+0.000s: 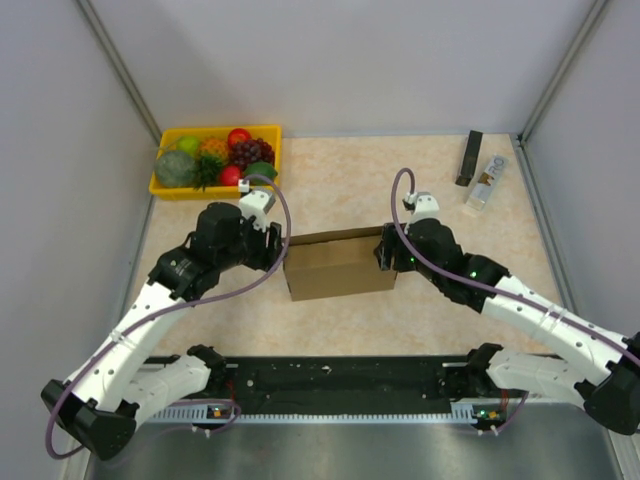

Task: Fold the paper box

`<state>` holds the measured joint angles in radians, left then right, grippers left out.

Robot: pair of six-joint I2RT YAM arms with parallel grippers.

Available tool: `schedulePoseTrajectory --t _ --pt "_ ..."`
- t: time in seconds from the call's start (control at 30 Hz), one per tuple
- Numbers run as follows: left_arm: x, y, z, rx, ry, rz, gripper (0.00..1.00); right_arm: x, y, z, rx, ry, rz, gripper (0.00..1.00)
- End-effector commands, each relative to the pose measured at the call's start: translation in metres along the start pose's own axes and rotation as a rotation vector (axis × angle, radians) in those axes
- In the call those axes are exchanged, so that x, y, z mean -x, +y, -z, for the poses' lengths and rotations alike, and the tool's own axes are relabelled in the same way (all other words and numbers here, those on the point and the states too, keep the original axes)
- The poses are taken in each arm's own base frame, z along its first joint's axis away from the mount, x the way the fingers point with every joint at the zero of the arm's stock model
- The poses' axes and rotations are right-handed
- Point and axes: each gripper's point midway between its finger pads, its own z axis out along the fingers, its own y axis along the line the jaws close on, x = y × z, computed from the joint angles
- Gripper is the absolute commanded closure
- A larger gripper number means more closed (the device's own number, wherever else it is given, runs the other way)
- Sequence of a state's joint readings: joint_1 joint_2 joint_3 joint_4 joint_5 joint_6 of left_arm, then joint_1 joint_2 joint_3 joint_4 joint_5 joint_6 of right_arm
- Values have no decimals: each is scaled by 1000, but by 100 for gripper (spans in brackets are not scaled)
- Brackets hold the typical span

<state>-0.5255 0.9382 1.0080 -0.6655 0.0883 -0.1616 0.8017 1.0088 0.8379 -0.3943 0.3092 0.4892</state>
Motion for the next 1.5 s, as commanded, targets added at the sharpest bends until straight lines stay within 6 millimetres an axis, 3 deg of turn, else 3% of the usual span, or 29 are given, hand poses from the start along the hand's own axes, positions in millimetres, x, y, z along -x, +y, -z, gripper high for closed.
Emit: schedulePoseTrajectory --t 0.0,0.23,0.4,0.6,0.83,0.93,1.03,1.07,1.47 --pt "9 8 3 14 -34 -155 40 -10 -3 -2 -4 51 51 38" --pt "5 13 -11 20 -5 -235 60 -8 0 -1 10 50 53 38" --pt "-10 14 -19 10 79 -225 58 -7 -1 0 11 44 54 38" --pt "-12 19 -20 37 93 -239 58 -8 1 -1 19 49 52 39" --pt "-16 20 -24 59 126 -268 66 -7 3 -1 24 50 53 39" --pt "-16 20 -21 58 137 -274 75 -7 2 -2 21 50 54 40" --pt "-15 17 -18 50 163 -260 98 -8 2 -2 21 54 53 40" --pt "-15 16 -17 47 169 -252 100 -8 3 -2 23 55 54 40" --pt "-8 -4 -16 13 240 -27 100 -8 4 -2 31 53 65 47"
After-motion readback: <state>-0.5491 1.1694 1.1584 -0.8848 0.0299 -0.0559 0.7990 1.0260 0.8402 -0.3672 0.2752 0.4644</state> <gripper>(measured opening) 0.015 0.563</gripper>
